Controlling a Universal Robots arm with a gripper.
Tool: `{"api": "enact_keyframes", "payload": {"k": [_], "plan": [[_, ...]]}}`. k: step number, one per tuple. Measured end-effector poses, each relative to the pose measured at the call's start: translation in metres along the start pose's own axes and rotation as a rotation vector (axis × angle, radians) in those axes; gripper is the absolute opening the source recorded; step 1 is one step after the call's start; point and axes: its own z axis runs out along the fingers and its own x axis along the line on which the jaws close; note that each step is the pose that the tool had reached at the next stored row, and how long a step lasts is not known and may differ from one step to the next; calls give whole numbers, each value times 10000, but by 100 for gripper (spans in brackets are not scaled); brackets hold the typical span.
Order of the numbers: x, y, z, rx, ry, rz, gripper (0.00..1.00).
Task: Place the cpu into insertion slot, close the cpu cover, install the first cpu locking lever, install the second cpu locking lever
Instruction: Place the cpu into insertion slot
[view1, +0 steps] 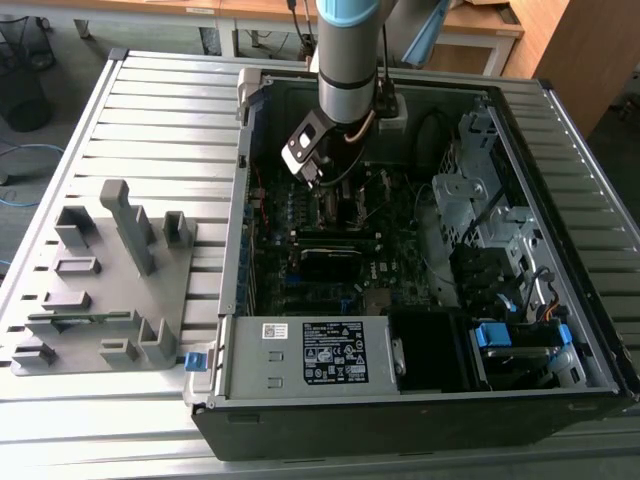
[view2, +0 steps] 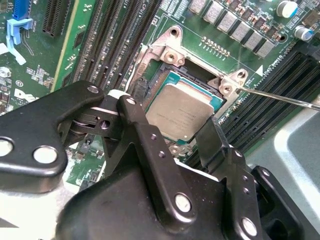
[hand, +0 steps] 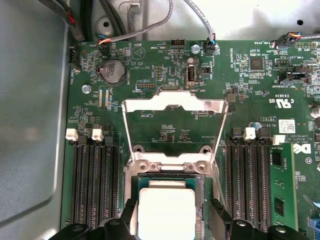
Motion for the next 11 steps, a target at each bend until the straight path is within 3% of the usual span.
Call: {"api": "enact_keyframes", "payload": {"k": [11], "plan": [[-47, -1, -1, -1, 0, 1, 67]]}}
